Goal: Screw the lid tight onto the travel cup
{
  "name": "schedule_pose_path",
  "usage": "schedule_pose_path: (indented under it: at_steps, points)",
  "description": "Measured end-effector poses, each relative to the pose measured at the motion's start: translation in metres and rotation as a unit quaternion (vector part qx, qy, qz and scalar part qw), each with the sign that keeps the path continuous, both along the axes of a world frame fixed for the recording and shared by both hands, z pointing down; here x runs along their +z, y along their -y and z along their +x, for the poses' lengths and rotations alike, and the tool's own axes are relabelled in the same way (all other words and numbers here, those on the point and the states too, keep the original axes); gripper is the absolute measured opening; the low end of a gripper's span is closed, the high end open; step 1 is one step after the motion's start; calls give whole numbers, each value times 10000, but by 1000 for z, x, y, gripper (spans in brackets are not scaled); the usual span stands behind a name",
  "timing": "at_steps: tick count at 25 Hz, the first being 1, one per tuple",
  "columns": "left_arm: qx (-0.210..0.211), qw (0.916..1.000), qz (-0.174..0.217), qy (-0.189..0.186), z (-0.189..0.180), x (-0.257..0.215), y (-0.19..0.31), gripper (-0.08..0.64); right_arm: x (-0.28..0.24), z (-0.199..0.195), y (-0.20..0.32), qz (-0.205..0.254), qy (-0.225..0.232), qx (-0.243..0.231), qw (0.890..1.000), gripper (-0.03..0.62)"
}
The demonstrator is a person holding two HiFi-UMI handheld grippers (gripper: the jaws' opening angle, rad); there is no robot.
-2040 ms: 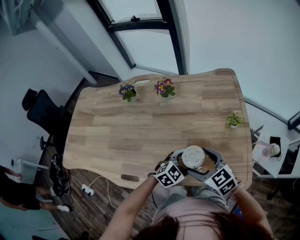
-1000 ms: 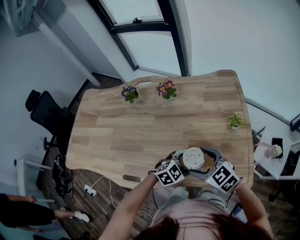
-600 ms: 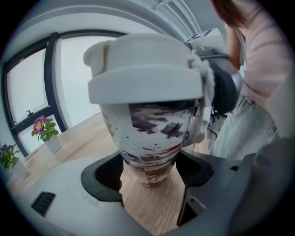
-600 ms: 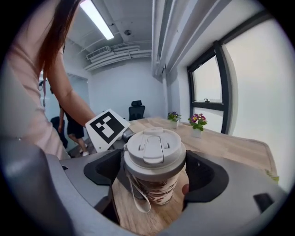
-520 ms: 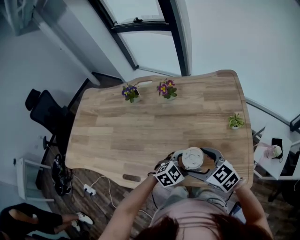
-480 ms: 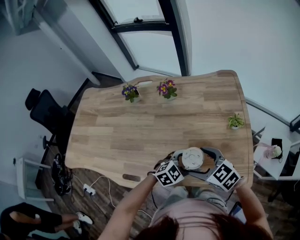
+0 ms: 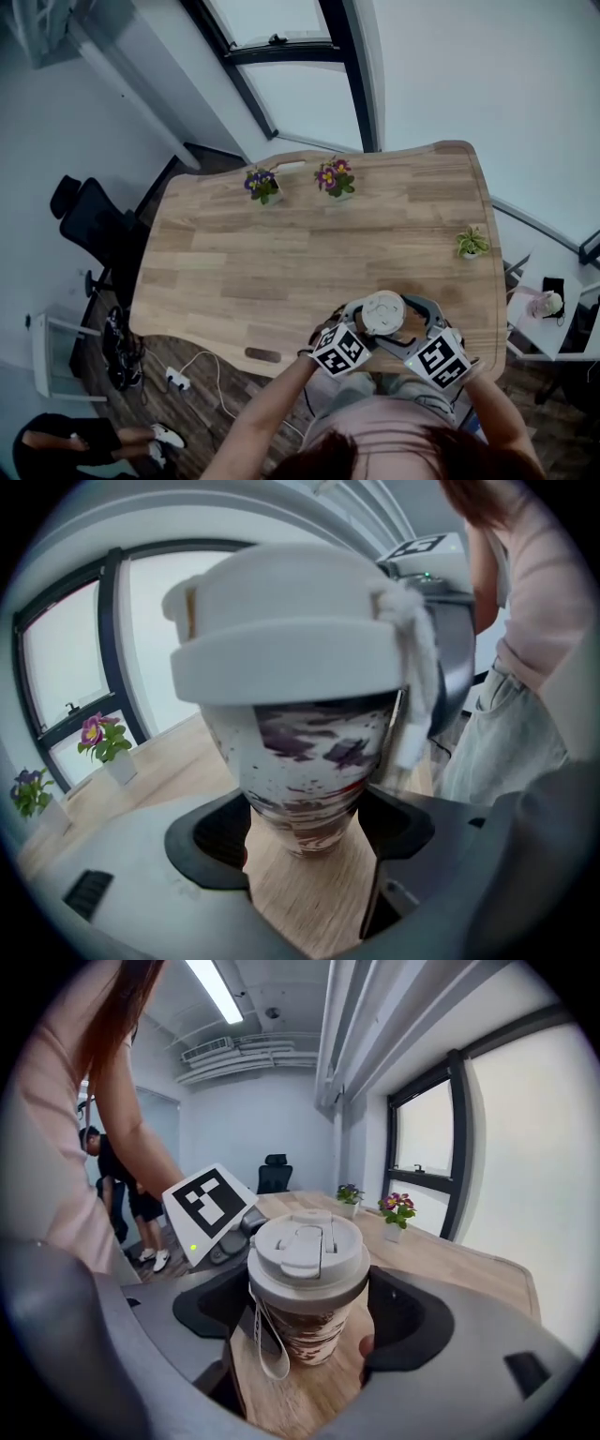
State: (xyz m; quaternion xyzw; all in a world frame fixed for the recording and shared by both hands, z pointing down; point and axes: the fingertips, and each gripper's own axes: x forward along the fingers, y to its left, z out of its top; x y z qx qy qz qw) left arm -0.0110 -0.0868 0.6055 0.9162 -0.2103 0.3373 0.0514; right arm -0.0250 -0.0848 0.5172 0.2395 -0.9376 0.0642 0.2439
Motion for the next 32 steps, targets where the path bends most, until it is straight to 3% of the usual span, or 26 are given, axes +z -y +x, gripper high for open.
schedule_pose_path:
  at_steps: [2,5,10,13,21,32]
  points:
    - [-110,9999,-10,-72,-1,0,1,347,1,-1,1,-63,128,94,9999,397]
    - [35,9999,-37,-98,-1,1,2,347,0,-4,1,-303,211,-129,9992,399]
    - [409,9991,-91,47,-1,2,5,347,0,-1,7,-164,-52,-392,9991,399]
    - [407,9990,-71,165,-3,3,13,347,0,-4,14,-77,-94,-339,9994,397]
    - [-329,9992,-144,186,-11,4,37,347,0,-10,37,167,-29,87,9998,394]
    - [-998,9949,-144,49,-18,3,38,347,-5,-11,39,106,100,-147,9998,396]
